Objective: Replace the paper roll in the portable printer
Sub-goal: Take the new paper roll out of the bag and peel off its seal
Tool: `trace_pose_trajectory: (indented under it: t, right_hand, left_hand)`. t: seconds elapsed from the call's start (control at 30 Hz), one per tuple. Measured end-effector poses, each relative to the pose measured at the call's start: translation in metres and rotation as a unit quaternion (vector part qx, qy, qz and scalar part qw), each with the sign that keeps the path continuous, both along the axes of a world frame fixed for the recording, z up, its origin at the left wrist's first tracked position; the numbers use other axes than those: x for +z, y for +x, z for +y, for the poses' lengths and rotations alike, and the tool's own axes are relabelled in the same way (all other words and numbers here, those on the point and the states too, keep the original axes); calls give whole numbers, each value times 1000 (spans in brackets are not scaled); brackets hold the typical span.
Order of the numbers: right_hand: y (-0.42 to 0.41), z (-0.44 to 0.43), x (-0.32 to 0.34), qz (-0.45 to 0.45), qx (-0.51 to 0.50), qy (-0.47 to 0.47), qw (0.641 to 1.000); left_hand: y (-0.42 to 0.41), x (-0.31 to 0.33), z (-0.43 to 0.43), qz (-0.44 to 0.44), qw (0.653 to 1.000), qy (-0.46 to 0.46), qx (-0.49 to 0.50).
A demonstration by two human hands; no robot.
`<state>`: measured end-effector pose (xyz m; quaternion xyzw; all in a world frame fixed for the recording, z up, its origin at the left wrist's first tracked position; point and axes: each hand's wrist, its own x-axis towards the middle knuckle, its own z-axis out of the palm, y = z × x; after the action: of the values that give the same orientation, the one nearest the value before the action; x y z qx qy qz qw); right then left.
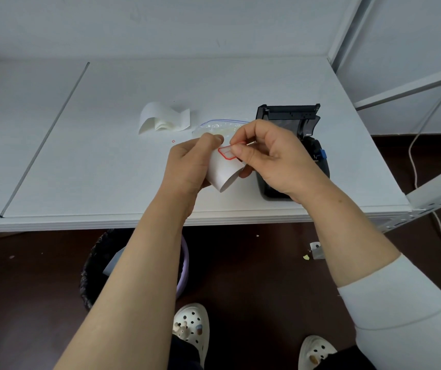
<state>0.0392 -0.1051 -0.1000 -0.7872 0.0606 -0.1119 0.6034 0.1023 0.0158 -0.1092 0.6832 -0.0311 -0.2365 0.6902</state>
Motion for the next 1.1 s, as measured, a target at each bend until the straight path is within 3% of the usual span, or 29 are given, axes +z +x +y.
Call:
trace_pose_trajectory:
  t: [1.1]
  right_hand:
    - [5,3,-12,-16,-2,-11,1000]
  left_hand:
    - [3,-4,0,2,1000,14,15]
